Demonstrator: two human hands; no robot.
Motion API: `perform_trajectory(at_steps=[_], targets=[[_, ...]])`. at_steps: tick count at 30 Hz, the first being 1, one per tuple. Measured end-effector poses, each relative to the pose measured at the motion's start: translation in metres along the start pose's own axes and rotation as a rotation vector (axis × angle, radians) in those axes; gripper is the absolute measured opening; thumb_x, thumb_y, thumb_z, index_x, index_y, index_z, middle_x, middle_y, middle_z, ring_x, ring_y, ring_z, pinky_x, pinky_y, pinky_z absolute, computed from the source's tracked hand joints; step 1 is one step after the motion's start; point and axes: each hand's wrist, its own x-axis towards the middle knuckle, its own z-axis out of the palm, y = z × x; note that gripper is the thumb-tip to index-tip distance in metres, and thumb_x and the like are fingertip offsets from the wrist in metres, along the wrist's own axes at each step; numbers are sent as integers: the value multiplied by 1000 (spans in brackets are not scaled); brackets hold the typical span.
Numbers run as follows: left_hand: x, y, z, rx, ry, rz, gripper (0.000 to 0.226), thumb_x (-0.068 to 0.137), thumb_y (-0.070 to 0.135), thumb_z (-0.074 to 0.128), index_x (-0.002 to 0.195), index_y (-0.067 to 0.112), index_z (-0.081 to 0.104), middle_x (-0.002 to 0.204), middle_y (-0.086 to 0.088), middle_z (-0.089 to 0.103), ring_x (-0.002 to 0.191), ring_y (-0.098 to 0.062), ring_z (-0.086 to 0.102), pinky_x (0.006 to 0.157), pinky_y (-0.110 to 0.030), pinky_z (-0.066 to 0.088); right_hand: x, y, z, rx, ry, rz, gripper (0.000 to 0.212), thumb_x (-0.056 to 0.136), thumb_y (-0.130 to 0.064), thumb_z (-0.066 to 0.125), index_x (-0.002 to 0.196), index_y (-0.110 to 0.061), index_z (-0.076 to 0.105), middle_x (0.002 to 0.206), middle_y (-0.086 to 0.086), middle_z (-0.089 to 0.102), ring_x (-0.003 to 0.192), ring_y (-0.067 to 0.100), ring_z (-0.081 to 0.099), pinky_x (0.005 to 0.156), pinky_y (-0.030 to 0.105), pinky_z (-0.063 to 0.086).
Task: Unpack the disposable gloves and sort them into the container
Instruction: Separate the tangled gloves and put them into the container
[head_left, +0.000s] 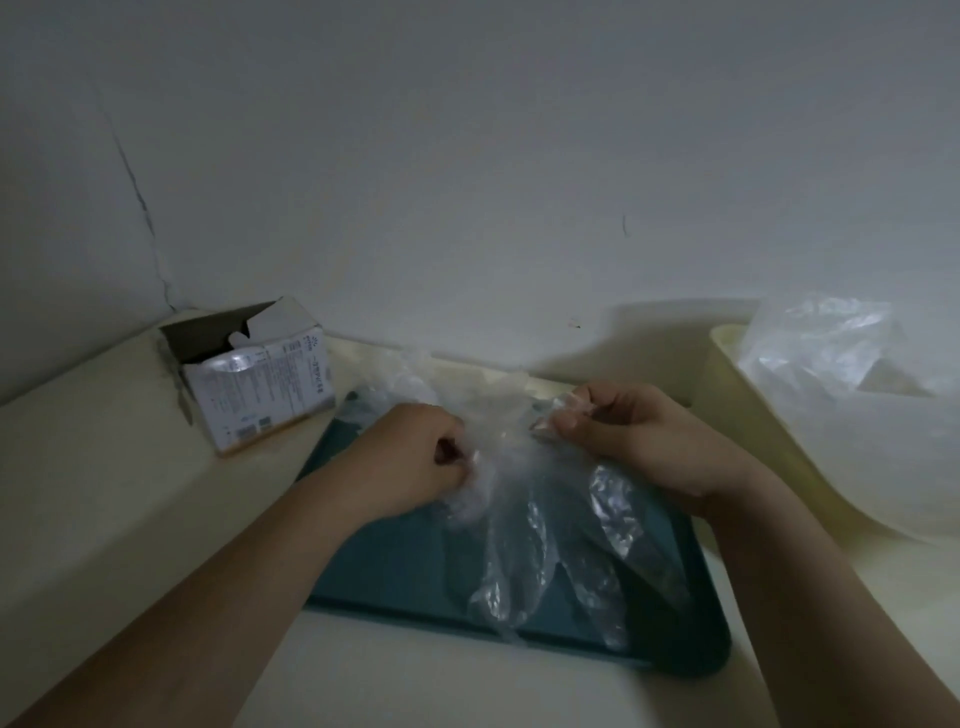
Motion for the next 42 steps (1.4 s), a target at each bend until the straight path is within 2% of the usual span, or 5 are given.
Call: perform_trajectory(at_steps=[11, 20, 26, 30, 42], targets=[[-1, 5, -29, -246, 190, -10, 11, 93, 23, 76, 85, 30, 78, 87, 18, 76, 84, 1, 70, 78, -20, 56, -8, -13, -7, 52, -166, -83, 22, 98, -15, 59, 81, -9, 72, 71, 14, 65, 64, 22, 62, 65, 30, 52], [-15, 43, -51, -1238, 67, -162, 7, 76, 14, 71, 81, 9, 69, 116, -39, 66, 102, -52, 64, 82, -42, 49, -3, -23, 13, 73, 15, -221, 9, 84, -16, 73, 76, -12, 77, 145, -9, 61, 136, 5, 54, 102, 28, 51], [-10, 55, -39, -1269, -47, -286, 25, 97, 28, 62, 102, 10, 79, 112, -17, 69, 80, -20, 71, 82, -29, 58, 1, -15, 26, 255, 47, -142, 21, 88, -20, 77, 79, -2, 70, 72, 11, 66, 64, 19, 61, 62, 26, 49], [-12, 33, -45, -1031, -204, -221, 91, 73, 94, 52, 125, 23, 76, 136, -16, 68, 131, -38, 61, 117, -58, 38, 1, -15, 26, 260, 84, -123, 21, 91, -13, 67, 73, -3, 62, 61, 5, 56, 53, 14, 50, 53, 25, 41], [-31, 55, -45, -987, 200, -249, 19, 103, 15, 62, 110, 4, 76, 92, -17, 76, 82, -30, 73, 76, -41, 59, -19, -61, 21, -163, 542, -187, 18, 103, -22, 61, 93, -7, 65, 79, 10, 74, 62, 27, 73, 56, 46, 61]])
